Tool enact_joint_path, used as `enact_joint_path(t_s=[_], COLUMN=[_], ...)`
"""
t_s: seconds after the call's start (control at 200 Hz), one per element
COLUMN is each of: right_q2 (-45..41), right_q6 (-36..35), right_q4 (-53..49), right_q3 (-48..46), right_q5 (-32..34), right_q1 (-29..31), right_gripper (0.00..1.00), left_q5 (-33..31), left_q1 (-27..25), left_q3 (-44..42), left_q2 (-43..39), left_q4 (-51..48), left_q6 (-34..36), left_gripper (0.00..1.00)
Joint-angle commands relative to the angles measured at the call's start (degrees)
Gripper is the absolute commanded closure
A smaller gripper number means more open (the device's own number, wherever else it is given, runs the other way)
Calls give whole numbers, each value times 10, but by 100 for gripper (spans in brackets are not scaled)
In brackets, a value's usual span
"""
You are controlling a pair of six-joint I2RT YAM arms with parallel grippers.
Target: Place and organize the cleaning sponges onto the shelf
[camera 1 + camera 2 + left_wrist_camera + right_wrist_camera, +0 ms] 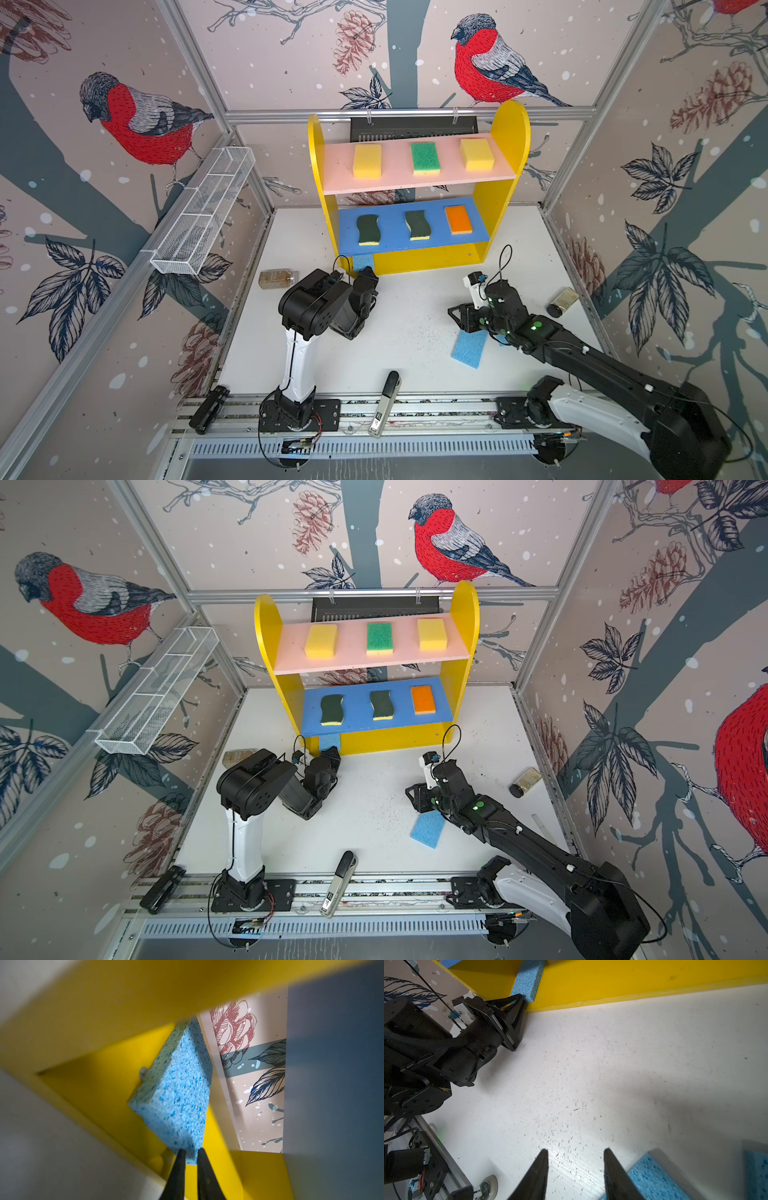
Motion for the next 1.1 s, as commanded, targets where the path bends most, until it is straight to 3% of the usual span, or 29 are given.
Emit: enact_joint_path(t_s=[0.0,1.096], right_q2=[-2,0], right_q6=[2,2], right_q4=[15,16], right_q3=[-1,0], right_q5=[-5,-8], right_q1=[0,0], right_gripper=[55,54], left_q5=[-19,-38], left_q1=[-3,0], left_q3=[2,24], left_q2=[1,22], left_q4=[-48,-82], left_q6=[-8,-53], left_gripper=[85,82])
